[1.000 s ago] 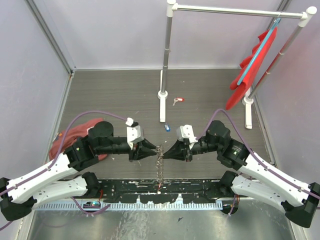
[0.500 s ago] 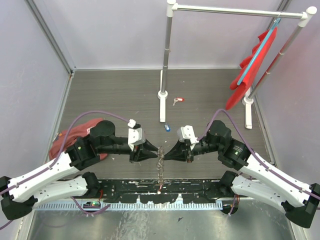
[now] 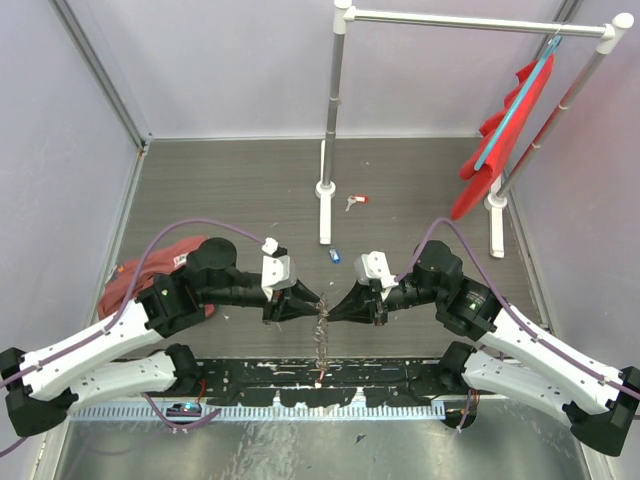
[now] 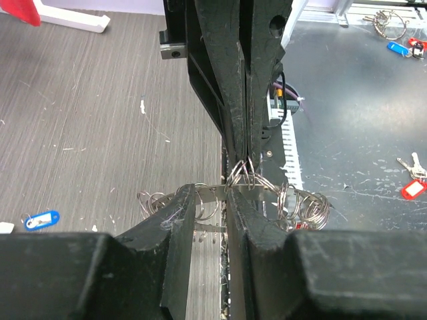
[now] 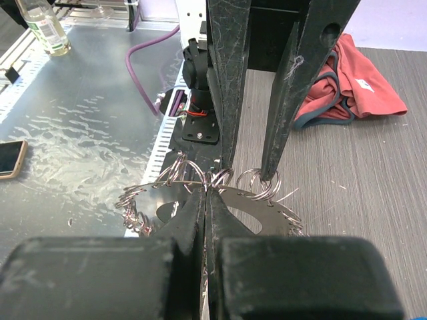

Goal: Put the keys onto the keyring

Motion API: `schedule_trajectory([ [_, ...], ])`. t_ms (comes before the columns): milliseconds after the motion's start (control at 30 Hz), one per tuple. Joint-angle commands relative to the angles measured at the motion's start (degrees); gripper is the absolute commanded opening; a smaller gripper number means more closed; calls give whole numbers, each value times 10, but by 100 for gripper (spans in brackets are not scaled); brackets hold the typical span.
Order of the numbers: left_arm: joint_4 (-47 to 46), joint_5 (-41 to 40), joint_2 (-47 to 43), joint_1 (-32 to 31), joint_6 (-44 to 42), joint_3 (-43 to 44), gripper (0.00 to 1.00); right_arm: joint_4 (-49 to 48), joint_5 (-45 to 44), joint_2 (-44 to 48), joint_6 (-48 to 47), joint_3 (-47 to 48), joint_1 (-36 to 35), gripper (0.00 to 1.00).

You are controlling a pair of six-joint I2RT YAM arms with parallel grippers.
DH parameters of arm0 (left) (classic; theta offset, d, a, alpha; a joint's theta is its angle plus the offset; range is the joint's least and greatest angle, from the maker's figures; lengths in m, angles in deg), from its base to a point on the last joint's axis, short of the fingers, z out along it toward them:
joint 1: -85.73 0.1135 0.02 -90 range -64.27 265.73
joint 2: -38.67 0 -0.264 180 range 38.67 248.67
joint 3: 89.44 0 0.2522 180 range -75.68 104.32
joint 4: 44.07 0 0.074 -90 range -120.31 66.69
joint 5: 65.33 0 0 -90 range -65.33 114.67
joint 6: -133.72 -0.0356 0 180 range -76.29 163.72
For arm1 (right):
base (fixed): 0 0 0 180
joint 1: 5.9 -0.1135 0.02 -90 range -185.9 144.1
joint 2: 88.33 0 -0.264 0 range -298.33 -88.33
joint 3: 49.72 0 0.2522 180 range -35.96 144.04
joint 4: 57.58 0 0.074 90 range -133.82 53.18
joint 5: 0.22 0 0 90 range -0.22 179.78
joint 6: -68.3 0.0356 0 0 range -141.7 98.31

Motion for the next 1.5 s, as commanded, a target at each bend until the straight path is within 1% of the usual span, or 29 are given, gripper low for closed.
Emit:
schedule_trajectory([
  [0, -23, 17, 5, 0, -7, 26, 32, -48, 13, 9, 2, 32, -3, 1],
  [300, -23, 50, 14, 0, -10, 31, 29, -51, 13, 9, 4, 30, -3, 1],
  [467, -14, 81, 33, -1, -10, 40, 28, -51, 11, 10, 5, 29, -3, 1],
  [733, -9, 88, 42, 0, -12, 42, 25, -51, 9, 11, 6, 28, -3, 1],
  [800, -7, 91, 43, -1, -12, 43, 21, -52, 8, 12, 6, 27, -3, 1],
  [900, -3, 99, 47, -1, -12, 46, 11, -52, 3, 13, 6, 26, -2, 1],
  [967, 0, 101, 49, -1, -13, 48, 2, -52, -3, 15, 7, 25, -3, 1],
  [1000, 1, 101, 48, -1, -13, 48, 0, -52, -5, 16, 7, 25, -3, 1],
  [1167, 9, 76, 42, 0, -11, 49, 0, -34, -18, 21, 2, 31, -3, 1],
  [1200, 9, 66, 39, -1, -11, 48, 0, -25, -20, 21, -2, 34, -3, 2],
  [1233, 9, 58, 35, -1, -10, 46, 0, -16, -22, 22, -6, 38, -3, 7],
  [1267, 8, 50, 32, 0, -9, 45, 0, -6, -22, 22, -11, 42, -3, 13],
  [1300, 8, 42, 28, -1, -8, 43, 0, 3, -23, 22, -14, 46, -3, 22],
  [1333, 8, 36, 26, -1, -8, 41, 0, 13, -24, 22, -18, 51, -3, 27],
  [1400, 10, 23, 22, 0, -8, 40, 0, 37, -28, 22, -30, 60, -3, 30],
  [1467, 14, 12, 20, -1, -8, 39, 0, 67, -34, 23, -42, 71, -3, 31],
])
